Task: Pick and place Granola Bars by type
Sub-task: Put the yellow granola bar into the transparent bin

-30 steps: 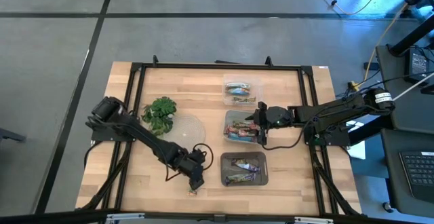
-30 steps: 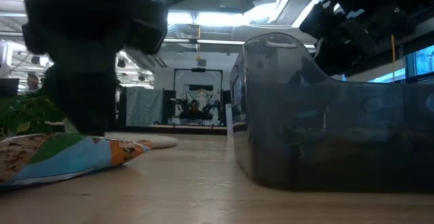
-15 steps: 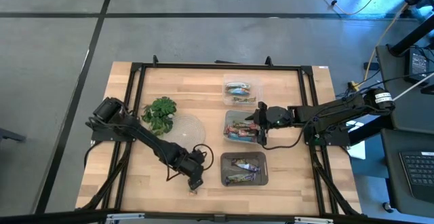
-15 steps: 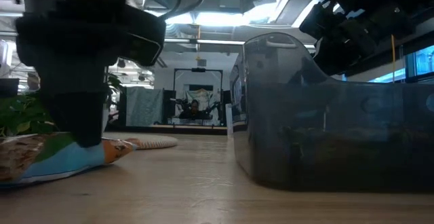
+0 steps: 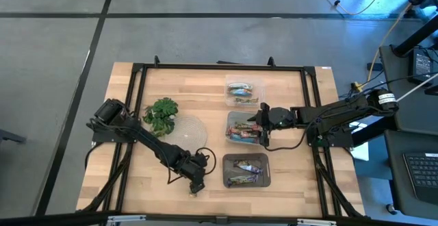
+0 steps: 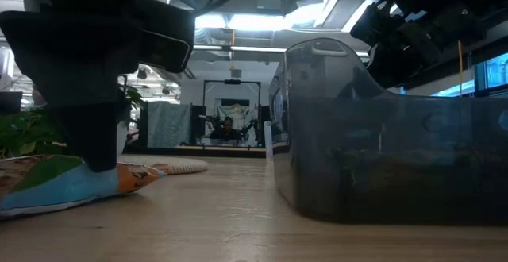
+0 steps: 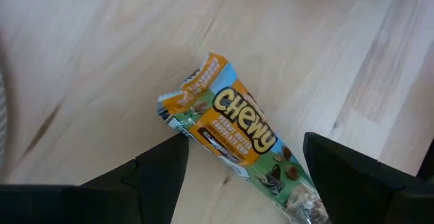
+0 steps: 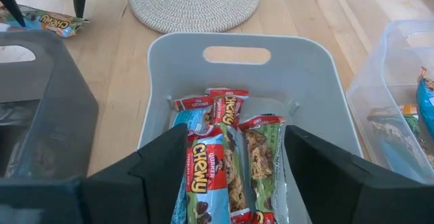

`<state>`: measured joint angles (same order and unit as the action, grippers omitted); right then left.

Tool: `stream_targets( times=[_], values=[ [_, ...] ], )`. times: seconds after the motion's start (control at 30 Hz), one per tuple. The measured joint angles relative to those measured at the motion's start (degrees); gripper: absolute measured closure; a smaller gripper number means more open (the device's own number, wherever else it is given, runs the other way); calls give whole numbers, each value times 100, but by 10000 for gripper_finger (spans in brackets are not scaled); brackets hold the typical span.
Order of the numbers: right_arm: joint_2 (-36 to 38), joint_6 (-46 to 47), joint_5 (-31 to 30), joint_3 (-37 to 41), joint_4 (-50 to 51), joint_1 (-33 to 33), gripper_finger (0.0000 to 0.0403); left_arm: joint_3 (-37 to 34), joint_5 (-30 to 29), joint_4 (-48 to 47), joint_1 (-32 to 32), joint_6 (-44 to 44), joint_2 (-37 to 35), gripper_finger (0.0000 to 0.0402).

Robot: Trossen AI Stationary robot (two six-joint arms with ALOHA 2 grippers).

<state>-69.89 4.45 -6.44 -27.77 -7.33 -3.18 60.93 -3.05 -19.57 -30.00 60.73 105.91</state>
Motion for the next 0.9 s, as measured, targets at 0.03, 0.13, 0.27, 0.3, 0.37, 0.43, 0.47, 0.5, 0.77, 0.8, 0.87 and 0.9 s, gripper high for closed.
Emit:
stream_targets(
  times=[0.03, 0.13, 0.27, 0.3, 0.37, 0.43, 0.47, 0.5, 0.77, 0.8, 0.87, 0.9],
  values=[
    [0, 0, 0, 0, 0, -2, 153, 0, 1, 2, 0, -23, 0, 119],
    [0, 0, 0, 0, 0, 0, 153, 0, 4, 4, 0, -33, 0, 119],
    [0, 0, -1, 0, 0, 0, 153, 6, 0, -105, 0, -48, 0, 122],
    [0, 0, -1, 0, 0, -1, 153, 12, -19, -197, -1, -49, 0, 125],
    [0, -1, -1, 0, 0, 0, 153, 23, -45, -497, -2, -51, 2, 136],
    [0, -7, 0, 0, 0, -2, 153, 26, -123, -789, -4, -53, -9, 150],
    [0, -7, -2, 0, 0, 0, 153, 26, -157, -877, -5, -74, -11, 158],
    [0, -9, 0, 0, 0, 0, 153, 26, -163, -921, 1, -125, -11, 166],
    [0, -15, 0, 0, 0, -1, 153, 9, -217, -1042, 11, -828, -10, 241],
    [0, -15, -2, 0, 0, -2, 153, 9, -266, -1064, 11, -860, -9, 250],
    [0, -15, 0, 0, 0, 0, 153, 9, -379, -1100, 4, -894, -6, 267],
    [0, -15, 0, 0, 2, -2, 153, 9, -416, -1108, 4, -898, -4, 275]
  ],
)
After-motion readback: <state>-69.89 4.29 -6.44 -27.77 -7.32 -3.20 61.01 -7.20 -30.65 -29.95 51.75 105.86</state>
